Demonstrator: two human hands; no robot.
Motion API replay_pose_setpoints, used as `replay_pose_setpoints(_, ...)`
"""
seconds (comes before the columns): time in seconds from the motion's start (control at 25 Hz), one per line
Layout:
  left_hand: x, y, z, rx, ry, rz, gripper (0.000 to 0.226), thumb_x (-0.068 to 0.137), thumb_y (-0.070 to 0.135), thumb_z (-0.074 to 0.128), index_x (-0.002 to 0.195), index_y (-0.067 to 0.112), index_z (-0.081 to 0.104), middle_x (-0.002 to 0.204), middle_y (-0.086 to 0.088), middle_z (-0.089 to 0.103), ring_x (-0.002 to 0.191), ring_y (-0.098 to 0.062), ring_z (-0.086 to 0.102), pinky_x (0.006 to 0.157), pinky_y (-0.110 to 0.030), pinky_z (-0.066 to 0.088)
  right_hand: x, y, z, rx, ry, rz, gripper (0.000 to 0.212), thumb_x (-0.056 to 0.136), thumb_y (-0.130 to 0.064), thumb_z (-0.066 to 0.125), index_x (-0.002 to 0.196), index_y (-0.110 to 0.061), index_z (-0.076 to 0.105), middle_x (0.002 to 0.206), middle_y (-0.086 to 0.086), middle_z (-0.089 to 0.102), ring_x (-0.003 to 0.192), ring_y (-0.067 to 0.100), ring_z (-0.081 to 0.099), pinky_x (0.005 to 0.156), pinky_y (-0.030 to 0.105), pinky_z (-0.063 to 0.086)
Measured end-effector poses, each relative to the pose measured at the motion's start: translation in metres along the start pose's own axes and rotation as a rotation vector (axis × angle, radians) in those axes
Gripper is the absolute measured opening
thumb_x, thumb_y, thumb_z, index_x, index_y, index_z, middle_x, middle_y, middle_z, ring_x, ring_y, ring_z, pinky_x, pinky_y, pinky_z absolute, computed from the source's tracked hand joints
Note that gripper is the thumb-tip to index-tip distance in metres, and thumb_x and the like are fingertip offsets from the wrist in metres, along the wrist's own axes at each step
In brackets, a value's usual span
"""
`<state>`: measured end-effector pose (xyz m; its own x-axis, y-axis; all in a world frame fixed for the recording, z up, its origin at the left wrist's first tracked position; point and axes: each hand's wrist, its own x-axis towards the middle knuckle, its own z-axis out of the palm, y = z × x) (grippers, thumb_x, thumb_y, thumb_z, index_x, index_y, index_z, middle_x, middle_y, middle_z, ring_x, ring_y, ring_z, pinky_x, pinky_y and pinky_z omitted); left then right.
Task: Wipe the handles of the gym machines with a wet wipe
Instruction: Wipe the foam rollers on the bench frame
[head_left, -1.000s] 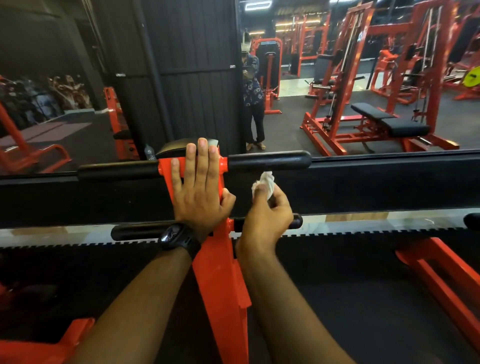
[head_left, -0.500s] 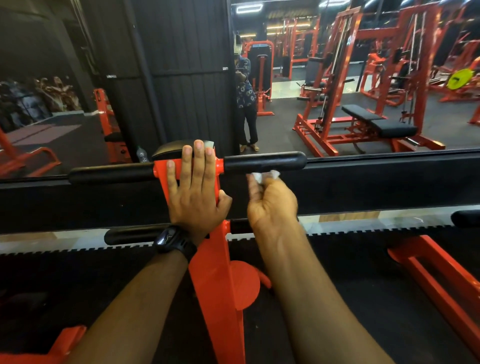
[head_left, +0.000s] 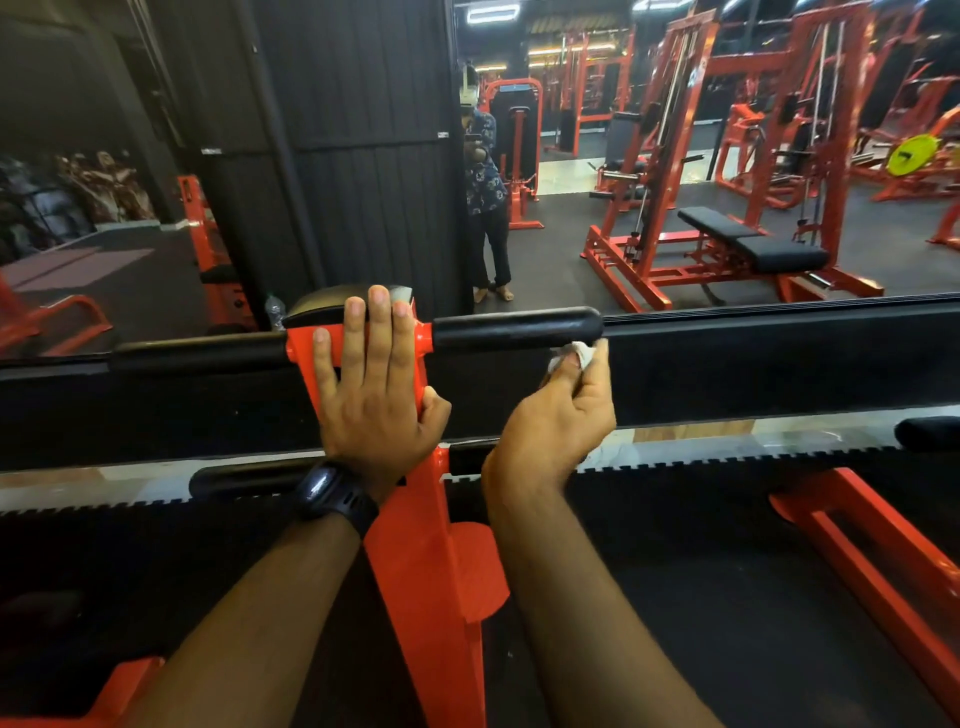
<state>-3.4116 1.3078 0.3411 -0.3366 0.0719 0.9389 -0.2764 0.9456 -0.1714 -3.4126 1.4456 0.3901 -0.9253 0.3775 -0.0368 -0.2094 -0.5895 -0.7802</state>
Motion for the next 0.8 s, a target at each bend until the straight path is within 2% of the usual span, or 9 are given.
replay_pose_setpoints(0.08,0.001,0.000,0.000,0.005,-0.001,0.000,0.102,0.074,0.029,0.060,0.159,0.009,0.008,0.166,-0.006,0.003,0.155,-0.024,0.000,0.123,-0.054,0.007,0.006,0.005,-0.008,-0.044,0.005,-0.236,0.041,0.104,-0.016,0.049,0.145,-0.018,0.047,0.142,-0.004,0.057,0.129,0.004,0.053,0.111,0.031,0.043)
replay_pose_setpoints(0.16,0.000,-0.001,0.000,0.013,-0.005,0.001,0.103,0.074,0.029,0.061,0.159,0.008,0.007,0.166,-0.006,0.002,0.155,-0.024,-0.001,0.123,-0.054,0.006,0.020,0.008,-0.012,-0.196,-0.072,-0.607,0.047,0.102,-0.006,0.049,0.147,-0.015,0.039,0.151,0.006,0.046,0.143,0.016,0.040,0.116,0.034,0.037)
replay_pose_setpoints(0.24,0.000,-0.001,0.001,0.021,-0.011,0.003,0.105,0.074,0.030,0.062,0.159,0.009,0.005,0.166,-0.006,0.001,0.155,-0.024,-0.003,0.123,-0.053,0.004,0.038,0.011,-0.013,-0.566,-0.229,-0.917,0.056,0.094,0.011,0.053,0.145,-0.011,0.045,0.154,0.007,0.041,0.148,0.024,0.029,0.119,0.026,0.026)
replay_pose_setpoints(0.28,0.000,-0.001,0.001,0.024,-0.017,0.002,0.106,0.074,0.030,0.063,0.159,0.009,0.003,0.166,-0.005,0.000,0.155,-0.023,-0.004,0.124,-0.053,0.003,0.046,0.014,-0.014,-0.776,-0.269,-1.010,0.061,0.088,0.018,0.056,0.143,-0.009,0.050,0.154,0.006,0.042,0.149,0.026,0.027,0.118,0.020,0.020)
replay_pose_setpoints(0.36,0.000,-0.001,0.001,0.028,-0.024,0.002,0.107,0.074,0.030,0.063,0.159,0.010,0.002,0.166,-0.005,-0.001,0.155,-0.023,-0.005,0.124,-0.052,0.002,0.052,0.015,-0.019,-0.977,-0.282,-1.065,0.065,0.082,0.023,0.061,0.139,-0.007,0.054,0.149,0.007,0.049,0.147,0.026,0.031,0.115,0.017,0.014)
replay_pose_setpoints(0.52,0.001,0.000,0.000,0.036,-0.029,0.001,0.105,0.075,0.031,0.059,0.159,0.009,0.001,0.166,-0.008,0.003,0.155,-0.023,-0.006,0.124,-0.052,0.001,0.058,0.009,-0.026,-1.094,-0.409,-1.266,0.058,0.081,0.015,0.060,0.135,-0.003,0.058,0.142,0.012,0.056,0.140,0.030,0.042,0.111,0.032,0.026)
replay_pose_setpoints(0.6,0.001,0.000,0.000,0.031,-0.034,-0.002,0.105,0.075,0.031,0.059,0.159,0.010,0.000,0.165,-0.011,0.007,0.155,-0.023,-0.007,0.124,-0.052,0.001,0.066,0.000,-0.026,-1.109,-0.386,-1.239,0.052,0.083,0.012,0.061,0.133,-0.004,0.060,0.139,0.012,0.059,0.138,0.030,0.045,0.107,0.032,0.031)
replay_pose_setpoints(0.68,0.000,-0.001,0.000,0.029,-0.036,-0.007,0.106,0.074,0.031,0.061,0.159,0.010,0.000,0.165,-0.011,0.007,0.155,-0.023,-0.007,0.124,-0.053,0.002,0.062,-0.003,-0.026,-1.142,-0.361,-1.191,0.059,0.078,0.017,0.067,0.132,-0.005,0.060,0.138,0.011,0.059,0.137,0.029,0.046,0.105,0.032,0.031)
replay_pose_setpoints(0.8,0.000,-0.001,0.000,0.028,-0.028,0.001,0.106,0.074,0.030,0.061,0.159,0.010,0.002,0.166,-0.008,0.003,0.155,-0.023,-0.006,0.123,-0.053,0.003,0.063,-0.005,-0.034,-1.186,-0.413,-1.267,0.060,0.077,0.014,0.066,0.133,-0.004,0.059,0.139,0.013,0.058,0.136,0.030,0.048,0.107,0.034,0.030)
